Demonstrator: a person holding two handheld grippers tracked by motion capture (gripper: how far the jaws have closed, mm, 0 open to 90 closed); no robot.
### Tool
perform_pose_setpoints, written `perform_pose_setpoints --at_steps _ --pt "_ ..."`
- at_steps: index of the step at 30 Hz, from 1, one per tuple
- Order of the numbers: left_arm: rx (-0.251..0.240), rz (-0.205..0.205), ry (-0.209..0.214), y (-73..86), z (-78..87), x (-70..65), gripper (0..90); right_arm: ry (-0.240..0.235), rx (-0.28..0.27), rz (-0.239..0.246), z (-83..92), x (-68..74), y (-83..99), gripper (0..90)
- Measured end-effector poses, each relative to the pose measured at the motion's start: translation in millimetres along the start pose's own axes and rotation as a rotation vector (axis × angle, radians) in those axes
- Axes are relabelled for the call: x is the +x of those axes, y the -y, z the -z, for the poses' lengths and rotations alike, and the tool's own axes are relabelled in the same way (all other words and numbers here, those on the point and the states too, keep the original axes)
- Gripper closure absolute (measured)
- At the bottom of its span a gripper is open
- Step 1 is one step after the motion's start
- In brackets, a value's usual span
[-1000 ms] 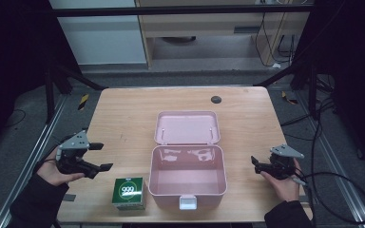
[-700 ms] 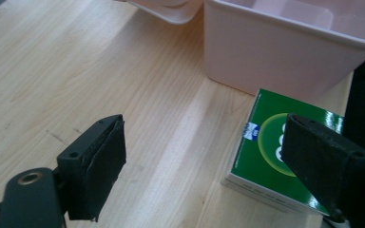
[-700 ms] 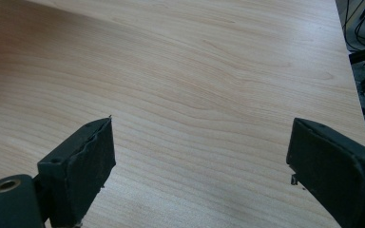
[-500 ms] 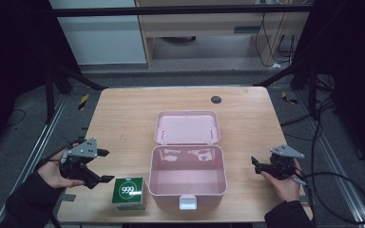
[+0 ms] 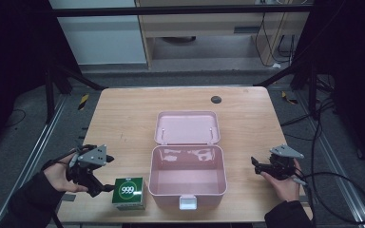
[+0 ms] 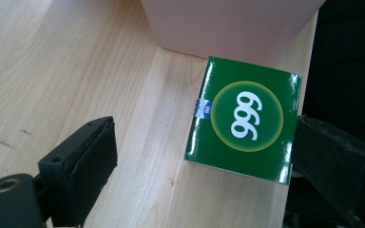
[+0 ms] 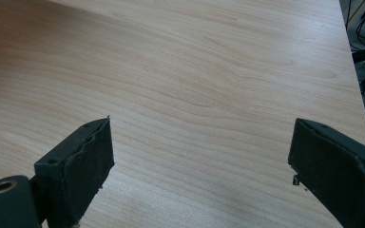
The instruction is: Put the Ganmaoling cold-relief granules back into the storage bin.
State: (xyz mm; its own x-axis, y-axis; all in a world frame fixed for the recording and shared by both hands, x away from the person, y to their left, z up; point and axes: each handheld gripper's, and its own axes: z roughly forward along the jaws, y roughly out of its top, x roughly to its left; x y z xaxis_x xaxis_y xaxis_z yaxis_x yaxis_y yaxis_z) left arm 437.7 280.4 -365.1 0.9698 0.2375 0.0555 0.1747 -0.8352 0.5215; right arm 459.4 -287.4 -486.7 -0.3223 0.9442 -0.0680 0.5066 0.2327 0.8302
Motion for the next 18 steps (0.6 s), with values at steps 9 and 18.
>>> perform_pose_setpoints --at_steps 9,18 --pt "0.039 -0.046 0.03 -11.0 -12.1 -7.0 4.6 -0.005 0.008 0.002 -1.0 -0.4 0.5 7.3" --pt "0.062 -0.066 0.044 -14.4 -23.5 -10.3 4.1 -0.005 0.014 0.004 -1.8 0.1 0.8 6.5"
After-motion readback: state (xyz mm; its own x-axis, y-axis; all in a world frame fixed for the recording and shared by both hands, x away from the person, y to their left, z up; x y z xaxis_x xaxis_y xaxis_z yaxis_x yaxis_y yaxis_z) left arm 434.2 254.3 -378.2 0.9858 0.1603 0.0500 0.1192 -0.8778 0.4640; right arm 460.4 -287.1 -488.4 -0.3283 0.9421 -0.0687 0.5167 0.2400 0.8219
